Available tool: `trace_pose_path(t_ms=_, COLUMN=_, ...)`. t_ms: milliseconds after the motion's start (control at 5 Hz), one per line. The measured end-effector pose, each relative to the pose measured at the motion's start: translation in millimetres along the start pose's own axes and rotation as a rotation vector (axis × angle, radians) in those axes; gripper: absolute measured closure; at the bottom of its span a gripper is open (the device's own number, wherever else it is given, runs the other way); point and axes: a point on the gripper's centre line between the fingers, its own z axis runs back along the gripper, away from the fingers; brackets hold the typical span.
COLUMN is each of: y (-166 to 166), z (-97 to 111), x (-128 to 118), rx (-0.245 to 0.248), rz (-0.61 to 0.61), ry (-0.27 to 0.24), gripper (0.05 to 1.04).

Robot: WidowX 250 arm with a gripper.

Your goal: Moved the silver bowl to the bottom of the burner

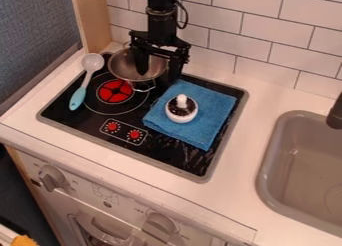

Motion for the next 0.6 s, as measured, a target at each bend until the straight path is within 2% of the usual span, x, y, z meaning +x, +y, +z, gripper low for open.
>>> trace_pose_path(t_ms=200, y=-2, z=-3, x=0, rx=-0.008, rz=-0.016, ry=0.004, gripper=0.463)
trace_pose_path(t_ms=400, y=-4, z=-5, x=-2, rx=-0.017, rz=-0.025, ry=0.007, gripper=0.717)
trace_pose_path(t_ms=600, y=-7, z=10, x=-1, rx=-0.031, rz=-0.03, ry=-0.021, gripper=0.887)
